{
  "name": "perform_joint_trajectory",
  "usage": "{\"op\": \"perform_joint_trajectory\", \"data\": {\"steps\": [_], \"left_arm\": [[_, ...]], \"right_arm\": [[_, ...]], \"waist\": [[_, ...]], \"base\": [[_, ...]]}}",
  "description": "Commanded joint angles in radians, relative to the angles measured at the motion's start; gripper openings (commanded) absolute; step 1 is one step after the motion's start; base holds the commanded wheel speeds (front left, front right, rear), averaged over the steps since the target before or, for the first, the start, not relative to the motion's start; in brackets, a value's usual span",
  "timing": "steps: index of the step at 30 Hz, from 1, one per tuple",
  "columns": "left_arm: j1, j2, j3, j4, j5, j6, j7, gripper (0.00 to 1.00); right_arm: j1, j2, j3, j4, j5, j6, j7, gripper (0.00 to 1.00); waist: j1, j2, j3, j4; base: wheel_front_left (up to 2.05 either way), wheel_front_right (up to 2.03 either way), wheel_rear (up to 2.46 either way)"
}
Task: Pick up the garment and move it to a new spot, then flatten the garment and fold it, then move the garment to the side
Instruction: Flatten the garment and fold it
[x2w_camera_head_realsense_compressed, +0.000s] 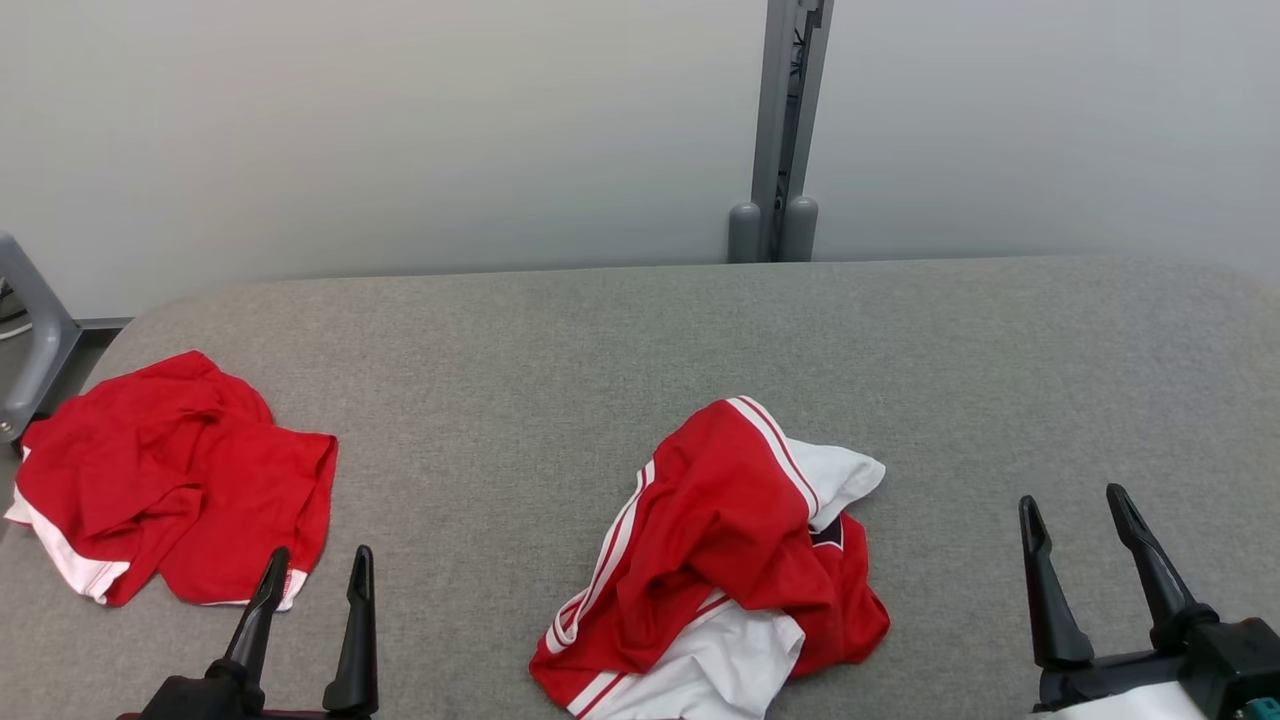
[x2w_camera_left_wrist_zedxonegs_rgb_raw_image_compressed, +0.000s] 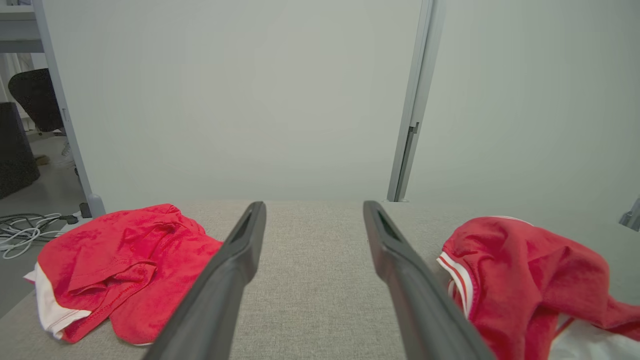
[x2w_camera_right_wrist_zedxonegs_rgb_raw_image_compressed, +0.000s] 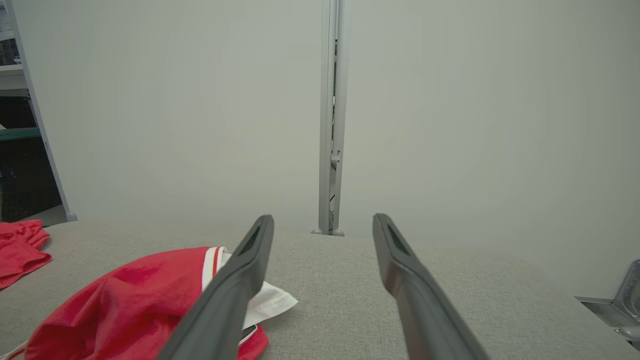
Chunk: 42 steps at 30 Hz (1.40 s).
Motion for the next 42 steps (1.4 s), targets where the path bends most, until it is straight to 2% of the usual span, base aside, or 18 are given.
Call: {"op": "perform_joint_trajectory", "data": {"steps": [1, 10, 13, 16, 19, 24, 32, 33, 34, 35, 38, 42], "left_arm": [[-0.012, 0.002, 0.008, 0.004, 0.006, -0.008, -0.002, 1.0], [-0.019, -0.006, 0.016, 0.018, 0.017, -0.027, -0.002, 1.0], [0.002, -0.007, -0.07, 0.085, -0.018, -0.053, -0.001, 1.0], [-0.01, 0.046, -0.209, 0.168, -0.057, -0.06, 0.001, 1.0], [-0.043, 0.086, -0.287, 0.223, -0.111, -0.061, 0.001, 1.0], [-0.095, 0.119, -0.351, 0.345, -0.166, -0.061, 0.021, 1.0], [-0.206, 0.109, -0.364, 0.54, -0.198, -0.057, 0.043, 1.0], [-0.217, 0.105, -0.367, 0.557, -0.206, -0.058, 0.043, 0.89], [-0.228, 0.101, -0.375, 0.573, -0.217, -0.06, 0.046, 0.3], [-0.232, 0.092, -0.385, 0.582, -0.24, -0.061, 0.054, 0.0], [-0.222, 0.076, -0.458, 0.521, -0.394, -0.063, 0.115, 0.0], [-0.215, 0.15, -0.487, 0.285, -0.618, -0.061, 0.157, 0.0]], "right_arm": [[0.007, -0.004, -0.002, 0.003, 0.008, 0.0, 0.0, 1.0], [0.001, -0.004, 0.005, 0.006, 0.009, 0.0, 0.0, 1.0], [-0.006, -0.004, 0.009, 0.008, 0.006, 0.0, 0.0, 1.0], [-0.014, -0.004, 0.02, 0.009, 0.001, 0.0, 0.0, 1.0], [-0.027, -0.004, 0.029, 0.009, 0.001, 0.0, 0.0, 1.0], [-0.04, -0.004, 0.043, 0.006, -0.002, 0.0, 0.0, 1.0], [-0.056, -0.004, 0.047, 0.003, -0.003, 0.0, 0.0, 1.0], [-0.056, -0.004, 0.049, 0.004, -0.003, 0.0, 0.0, 1.0], [-0.057, -0.004, 0.049, 0.005, -0.002, 0.0, 0.0, 1.0], [-0.058, -0.004, 0.049, 0.007, -0.001, 0.0, 0.0, 1.0], [-0.06, -0.004, 0.047, 0.008, 0.005, 0.0, 0.0, 1.0], [-0.045, -0.004, 0.039, 0.005, 0.015, 0.0, 0.0, 1.0]], "waist": [[0.0, 0.0, 0.002, -0.003], [0.0, 0.0, 0.006, -0.01], [0.0, 0.0, 0.007, -0.019], [0.0, 0.0, 0.014, -0.035], [0.0, 0.0, 0.026, -0.057], [0.0, 0.0, 0.053, -0.104], [0.0, 0.0, 0.099, -0.173], [0.0, 0.0, 0.101, -0.179], [0.0, 0.0, 0.103, -0.186], [0.0, 0.0, 0.103, -0.191], [0.0, 0.0, 0.101, -0.204], [0.0, 0.0, 0.099, -0.201]], "base": [[0.0, 0.0, 0.0], [0.0, 0.0, 0.0], [0.0, 0.0, 0.0], [0.0, 0.0, 0.0], [0.0, 0.0, 0.0], [0.0, 0.0, 0.0], [0.0, 0.0, 0.0], [0.0, 0.0, 0.0], [0.0, 0.0, 0.0], [0.0, 0.0, 0.0], [0.0, 0.0, 0.0], [0.0, 0.0, 0.0]]}}
